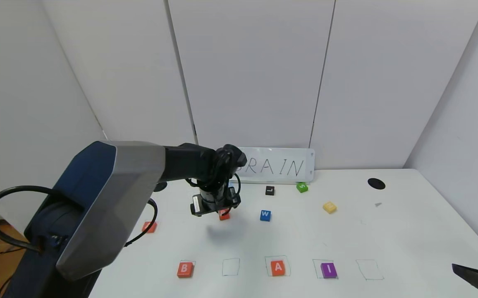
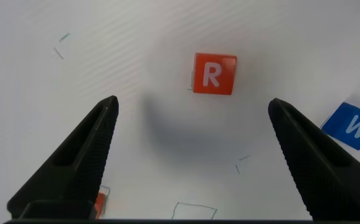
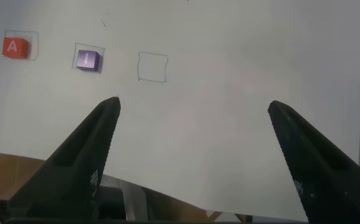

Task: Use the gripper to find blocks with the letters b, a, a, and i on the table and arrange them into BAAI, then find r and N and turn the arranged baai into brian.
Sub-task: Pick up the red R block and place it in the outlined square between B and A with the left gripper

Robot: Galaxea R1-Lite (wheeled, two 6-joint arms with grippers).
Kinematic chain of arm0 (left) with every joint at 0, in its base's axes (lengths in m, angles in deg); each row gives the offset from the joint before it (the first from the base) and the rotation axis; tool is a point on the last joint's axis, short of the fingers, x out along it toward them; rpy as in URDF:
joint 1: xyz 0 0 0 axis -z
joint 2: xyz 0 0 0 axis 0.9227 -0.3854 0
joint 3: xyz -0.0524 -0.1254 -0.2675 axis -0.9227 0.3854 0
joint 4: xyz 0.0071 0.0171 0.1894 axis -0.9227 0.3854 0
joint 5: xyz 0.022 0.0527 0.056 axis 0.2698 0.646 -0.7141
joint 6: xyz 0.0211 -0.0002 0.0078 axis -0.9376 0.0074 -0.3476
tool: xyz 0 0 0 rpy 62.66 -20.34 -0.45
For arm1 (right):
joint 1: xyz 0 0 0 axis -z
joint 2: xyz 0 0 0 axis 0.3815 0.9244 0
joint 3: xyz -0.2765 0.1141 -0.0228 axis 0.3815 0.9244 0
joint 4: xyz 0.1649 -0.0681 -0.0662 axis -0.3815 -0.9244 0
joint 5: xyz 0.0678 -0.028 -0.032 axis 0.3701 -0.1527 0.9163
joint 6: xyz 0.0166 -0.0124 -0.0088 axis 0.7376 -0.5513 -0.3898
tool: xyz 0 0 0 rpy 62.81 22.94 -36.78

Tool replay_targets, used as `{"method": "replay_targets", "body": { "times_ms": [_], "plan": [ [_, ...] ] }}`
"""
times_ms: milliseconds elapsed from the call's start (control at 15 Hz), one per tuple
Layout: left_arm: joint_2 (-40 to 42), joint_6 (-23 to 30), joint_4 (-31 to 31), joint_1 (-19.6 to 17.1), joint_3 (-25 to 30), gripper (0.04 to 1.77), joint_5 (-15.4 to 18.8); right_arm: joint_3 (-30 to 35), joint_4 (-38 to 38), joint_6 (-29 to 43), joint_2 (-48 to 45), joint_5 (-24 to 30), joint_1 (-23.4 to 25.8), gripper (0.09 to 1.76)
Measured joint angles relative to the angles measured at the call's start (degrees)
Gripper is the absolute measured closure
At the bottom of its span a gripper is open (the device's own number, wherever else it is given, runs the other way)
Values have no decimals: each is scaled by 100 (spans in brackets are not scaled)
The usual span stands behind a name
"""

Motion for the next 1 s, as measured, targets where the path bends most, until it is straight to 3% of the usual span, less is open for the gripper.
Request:
{"method": "replay_targets", "body": {
  "times_ms": [267,1000],
  "plan": [
    [-240,78,-391,61,-11,9,-358,4,-2,-2,-7,2,-7,14],
    [-524,73,-627,74,-2,9,-407,17,-11,0,-32,-6,-62,14]
  ]
}}
